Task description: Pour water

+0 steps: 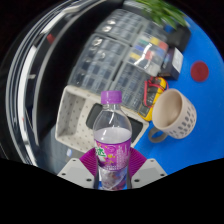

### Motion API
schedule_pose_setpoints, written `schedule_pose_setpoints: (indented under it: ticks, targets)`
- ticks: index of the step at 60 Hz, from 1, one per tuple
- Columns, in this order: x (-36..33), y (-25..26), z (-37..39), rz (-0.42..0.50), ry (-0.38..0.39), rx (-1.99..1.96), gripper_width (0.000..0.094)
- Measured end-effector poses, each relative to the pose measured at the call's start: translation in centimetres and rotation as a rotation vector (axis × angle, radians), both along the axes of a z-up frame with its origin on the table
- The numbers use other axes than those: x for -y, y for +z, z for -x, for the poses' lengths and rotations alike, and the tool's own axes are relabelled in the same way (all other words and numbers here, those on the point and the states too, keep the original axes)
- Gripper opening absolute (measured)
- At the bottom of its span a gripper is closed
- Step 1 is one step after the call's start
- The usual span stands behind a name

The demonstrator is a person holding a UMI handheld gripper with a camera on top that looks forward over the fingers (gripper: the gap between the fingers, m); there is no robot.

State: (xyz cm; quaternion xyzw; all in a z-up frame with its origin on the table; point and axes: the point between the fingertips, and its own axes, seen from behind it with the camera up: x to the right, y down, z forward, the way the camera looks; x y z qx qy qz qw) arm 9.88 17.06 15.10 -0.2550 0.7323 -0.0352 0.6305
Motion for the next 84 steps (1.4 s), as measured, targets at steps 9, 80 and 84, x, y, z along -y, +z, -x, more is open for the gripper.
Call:
schedule_pose_setpoints:
  ticks: [9,80,84]
  targets:
    - [0.7,-0.1,-2.0,-0.295,-0.045,-0.070,0.0373]
    - [18.8,11.5,-2.8,0.604,-0.037,0.106,0.0374]
    - [22.3,10.3,-2.8,0.785,-0.068,0.097,0.0374]
